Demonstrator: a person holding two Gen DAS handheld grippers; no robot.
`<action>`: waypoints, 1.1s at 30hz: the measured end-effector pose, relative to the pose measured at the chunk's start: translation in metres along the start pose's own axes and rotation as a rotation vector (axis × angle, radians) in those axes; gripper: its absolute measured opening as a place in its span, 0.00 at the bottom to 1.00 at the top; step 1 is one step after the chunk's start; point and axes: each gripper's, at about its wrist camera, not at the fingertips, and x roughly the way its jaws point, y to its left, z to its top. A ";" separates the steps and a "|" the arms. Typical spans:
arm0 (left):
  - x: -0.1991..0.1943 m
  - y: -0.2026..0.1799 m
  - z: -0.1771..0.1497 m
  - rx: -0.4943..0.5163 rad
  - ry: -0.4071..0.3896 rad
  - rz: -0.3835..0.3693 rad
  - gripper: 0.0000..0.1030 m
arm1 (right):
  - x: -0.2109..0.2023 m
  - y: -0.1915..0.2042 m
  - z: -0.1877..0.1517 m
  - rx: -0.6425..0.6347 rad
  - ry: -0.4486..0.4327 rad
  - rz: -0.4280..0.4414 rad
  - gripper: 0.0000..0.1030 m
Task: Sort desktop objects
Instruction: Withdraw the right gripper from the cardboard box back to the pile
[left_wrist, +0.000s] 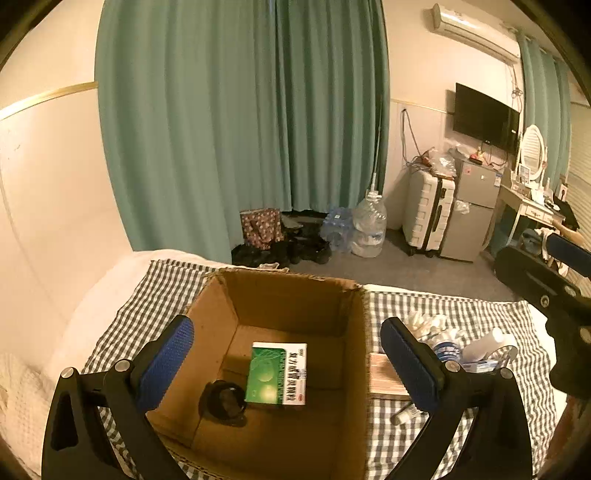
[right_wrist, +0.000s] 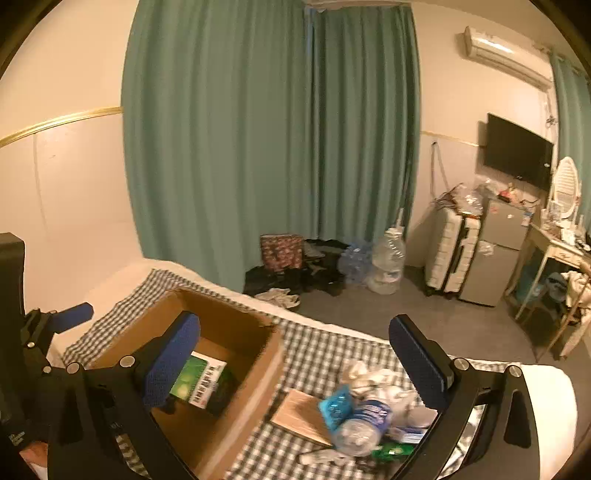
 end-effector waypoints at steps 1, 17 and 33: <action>-0.002 -0.003 0.000 0.001 -0.001 -0.006 1.00 | -0.003 -0.002 0.000 -0.006 0.001 -0.014 1.00; -0.020 -0.053 0.000 0.019 -0.032 -0.063 1.00 | -0.055 -0.056 -0.015 0.003 -0.023 -0.147 1.00; -0.014 -0.098 -0.006 0.054 -0.031 -0.121 1.00 | -0.086 -0.109 -0.040 0.065 -0.070 -0.281 1.00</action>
